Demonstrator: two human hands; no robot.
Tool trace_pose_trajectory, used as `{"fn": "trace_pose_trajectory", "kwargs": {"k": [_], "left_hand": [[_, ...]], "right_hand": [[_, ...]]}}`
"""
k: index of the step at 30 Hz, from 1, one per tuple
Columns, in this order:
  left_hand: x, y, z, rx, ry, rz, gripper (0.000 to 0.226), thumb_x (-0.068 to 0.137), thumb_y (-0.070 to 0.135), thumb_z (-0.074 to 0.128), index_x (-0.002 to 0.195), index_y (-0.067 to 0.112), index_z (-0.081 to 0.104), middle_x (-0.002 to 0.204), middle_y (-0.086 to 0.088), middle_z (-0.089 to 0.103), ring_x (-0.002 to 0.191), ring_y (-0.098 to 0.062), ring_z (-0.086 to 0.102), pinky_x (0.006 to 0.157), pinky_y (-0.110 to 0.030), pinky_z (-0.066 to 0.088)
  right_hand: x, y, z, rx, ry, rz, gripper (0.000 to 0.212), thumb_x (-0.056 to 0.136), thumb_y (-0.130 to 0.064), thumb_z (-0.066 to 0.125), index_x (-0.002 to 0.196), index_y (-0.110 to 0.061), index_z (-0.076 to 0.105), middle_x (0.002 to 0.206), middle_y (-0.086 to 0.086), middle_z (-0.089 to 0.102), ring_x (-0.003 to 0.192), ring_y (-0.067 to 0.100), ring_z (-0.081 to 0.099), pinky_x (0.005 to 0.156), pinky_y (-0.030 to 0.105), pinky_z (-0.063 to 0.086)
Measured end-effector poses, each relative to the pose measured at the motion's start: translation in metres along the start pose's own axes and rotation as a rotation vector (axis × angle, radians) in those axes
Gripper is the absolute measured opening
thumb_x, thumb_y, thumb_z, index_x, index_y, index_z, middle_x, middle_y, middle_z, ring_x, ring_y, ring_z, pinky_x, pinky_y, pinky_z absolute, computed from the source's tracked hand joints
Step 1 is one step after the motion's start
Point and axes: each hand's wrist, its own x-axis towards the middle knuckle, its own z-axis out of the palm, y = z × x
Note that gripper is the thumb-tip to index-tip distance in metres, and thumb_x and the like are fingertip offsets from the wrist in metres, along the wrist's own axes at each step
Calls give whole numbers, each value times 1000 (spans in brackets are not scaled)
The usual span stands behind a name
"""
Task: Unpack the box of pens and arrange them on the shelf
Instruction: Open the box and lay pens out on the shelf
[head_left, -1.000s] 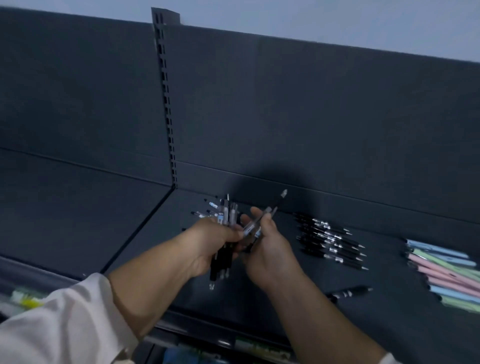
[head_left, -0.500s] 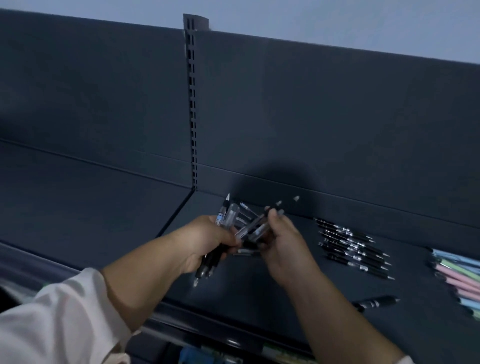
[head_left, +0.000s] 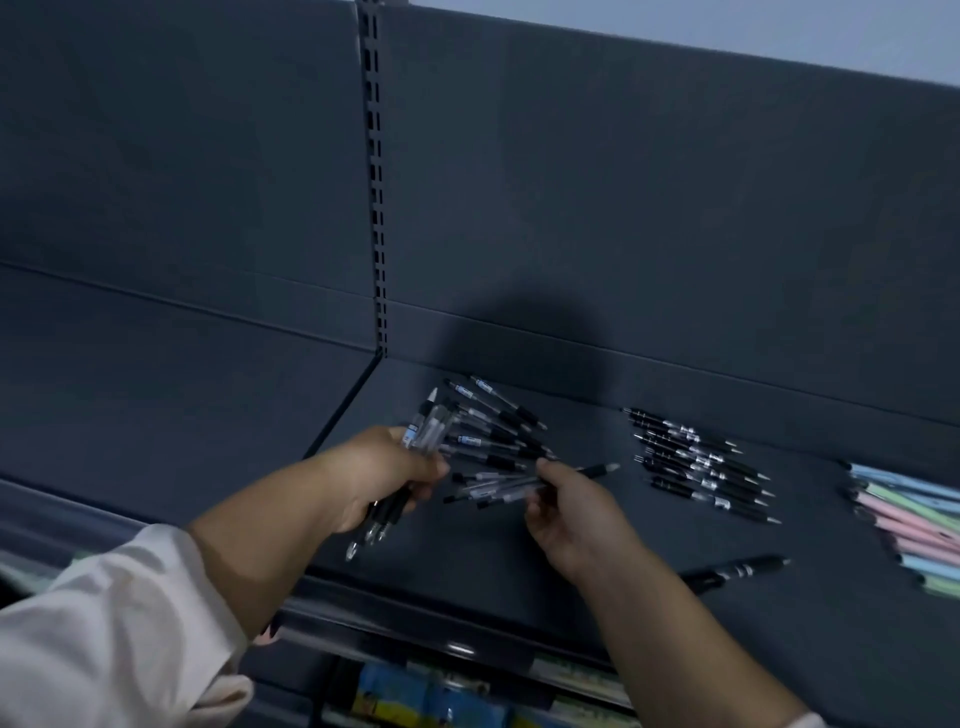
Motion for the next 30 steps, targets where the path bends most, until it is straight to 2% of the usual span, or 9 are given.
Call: {"fn": "trace_pose_trajectory", "kwargs": {"k": [6, 10, 12, 19, 21, 23, 25, 27, 30], "left_hand": [[-2, -5, -14, -178, -55, -66, 11, 88, 12, 65, 97, 11, 59, 74, -10, 69, 67, -22, 65, 66, -38, 54], [-6, -5, -18, -229, -108, -67, 15, 89, 13, 62, 103, 6, 62, 76, -11, 72, 67, -21, 67, 66, -37, 56], [-8, -5, -20, -258, -123, -57, 16, 90, 15, 61, 103, 6, 64, 82, -12, 74, 70, -22, 69, 69, -38, 56], [-15, 3, -8, -440, -193, -4, 17, 95, 21, 53, 102, 11, 65, 103, -8, 73, 88, -24, 69, 72, -37, 53], [-15, 6, -2, -508, -197, 21, 18, 95, 22, 53, 102, 11, 65, 104, -7, 73, 88, -22, 68, 74, -37, 53], [-15, 8, 3, -565, -189, 56, 16, 95, 23, 52, 99, 14, 65, 104, -6, 72, 89, -21, 67, 79, -36, 52], [-14, 9, 8, -600, -152, 83, 16, 95, 25, 52, 97, 15, 65, 105, -6, 72, 96, -21, 65, 85, -37, 50], [-13, 10, 11, -621, -112, 94, 16, 95, 26, 52, 97, 16, 64, 105, -6, 72, 100, -22, 64, 86, -38, 49], [-13, 9, 13, -589, -111, 80, 17, 93, 29, 55, 97, 16, 65, 96, -5, 70, 86, -21, 64, 73, -36, 50]], "right_hand": [[-6, 7, 8, 27, -14, 74, 10, 93, -11, 59, 100, -3, 60, 87, 15, 63, 74, 24, 62, 49, 29, 58], [-13, 7, 18, 46, -64, 139, 40, 95, -14, 56, 127, 7, 46, 115, 26, 59, 92, 30, 62, 59, 34, 60], [-17, 6, 19, 5, -85, 174, 52, 96, -16, 55, 136, 10, 35, 123, 29, 54, 92, 30, 61, 63, 34, 54], [-38, 20, 34, -372, -325, 63, 16, 95, -21, 54, 108, -16, 62, 93, 5, 68, 88, 21, 65, 76, 32, 50], [-44, 24, 39, -398, -365, 30, 7, 95, -24, 57, 94, -20, 63, 86, 3, 66, 82, 20, 64, 80, 35, 52], [-47, 25, 40, -360, -400, 14, 8, 95, -23, 57, 91, -20, 63, 87, 5, 65, 77, 21, 63, 81, 39, 55], [-49, 25, 40, -321, -432, 0, 9, 96, -21, 56, 95, -18, 64, 90, 8, 65, 75, 21, 63, 76, 38, 57], [-51, 27, 40, -302, -439, -27, 10, 97, -18, 53, 97, -17, 63, 89, 7, 64, 69, 18, 62, 60, 28, 54], [-49, 26, 36, -320, -396, -94, 13, 98, -17, 50, 94, -17, 62, 82, 3, 61, 61, 12, 56, 47, 19, 41]]}}
